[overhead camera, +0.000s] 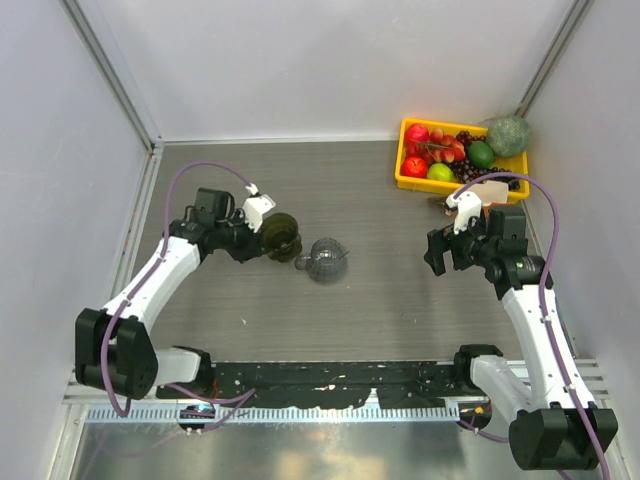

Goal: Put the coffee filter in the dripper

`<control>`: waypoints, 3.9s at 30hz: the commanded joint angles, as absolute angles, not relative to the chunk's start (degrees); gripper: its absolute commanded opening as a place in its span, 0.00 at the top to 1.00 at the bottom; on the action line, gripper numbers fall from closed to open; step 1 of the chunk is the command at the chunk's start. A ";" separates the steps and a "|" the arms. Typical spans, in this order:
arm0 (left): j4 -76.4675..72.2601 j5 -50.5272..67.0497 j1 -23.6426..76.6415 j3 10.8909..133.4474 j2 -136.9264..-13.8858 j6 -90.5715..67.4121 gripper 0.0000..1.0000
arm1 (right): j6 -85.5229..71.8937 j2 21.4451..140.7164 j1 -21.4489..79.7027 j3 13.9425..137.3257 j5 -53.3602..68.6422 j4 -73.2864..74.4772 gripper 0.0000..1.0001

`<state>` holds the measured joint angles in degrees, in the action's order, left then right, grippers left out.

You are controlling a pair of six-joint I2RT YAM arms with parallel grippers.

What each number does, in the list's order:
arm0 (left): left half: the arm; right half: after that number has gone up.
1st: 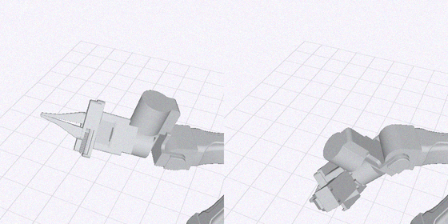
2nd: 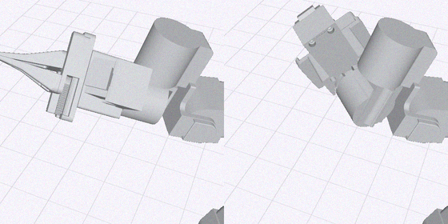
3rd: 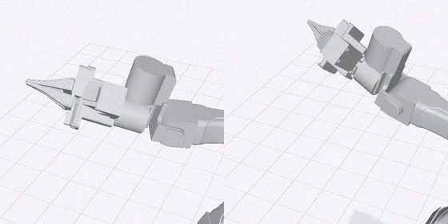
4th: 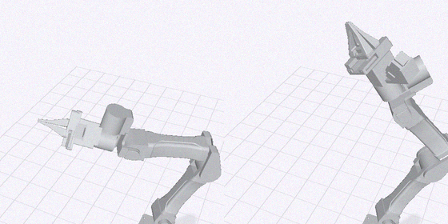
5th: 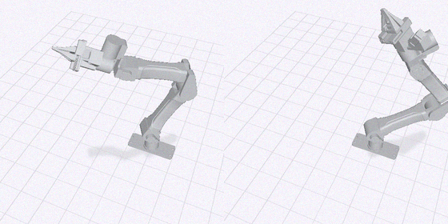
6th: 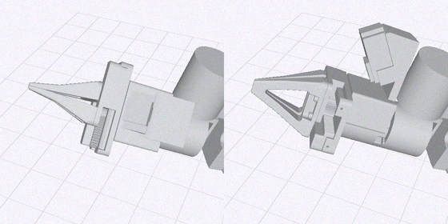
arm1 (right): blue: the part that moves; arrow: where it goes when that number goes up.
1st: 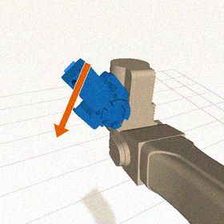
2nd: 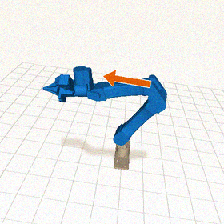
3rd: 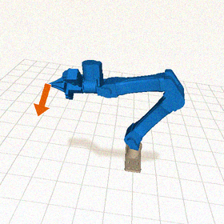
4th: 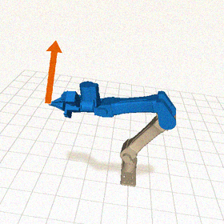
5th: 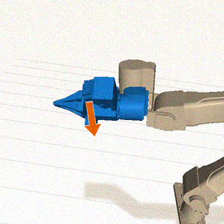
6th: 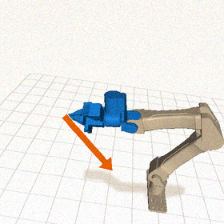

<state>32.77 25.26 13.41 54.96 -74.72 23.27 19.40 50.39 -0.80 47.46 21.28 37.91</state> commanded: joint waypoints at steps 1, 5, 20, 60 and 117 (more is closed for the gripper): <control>35.41 27.42 13.97 54.41 -71.63 26.36 1.00 | 19.86 50.27 -0.70 48.08 21.36 36.65 0.04; 35.68 26.81 14.06 53.61 -69.26 26.98 1.00 | 19.86 50.27 -0.62 48.16 21.36 36.74 0.04; 56.43 32.52 24.60 76.81 -77.16 44.31 1.00 | 19.95 49.48 -0.70 48.08 21.53 36.74 0.04; 58.27 28.39 31.46 92.90 -97.21 41.13 0.95 | 20.04 50.71 -0.53 47.99 21.62 36.74 0.05; 36.47 21.88 24.35 61.96 -54.31 13.70 0.01 | 41.11 53.07 -0.53 67.82 23.30 41.65 0.05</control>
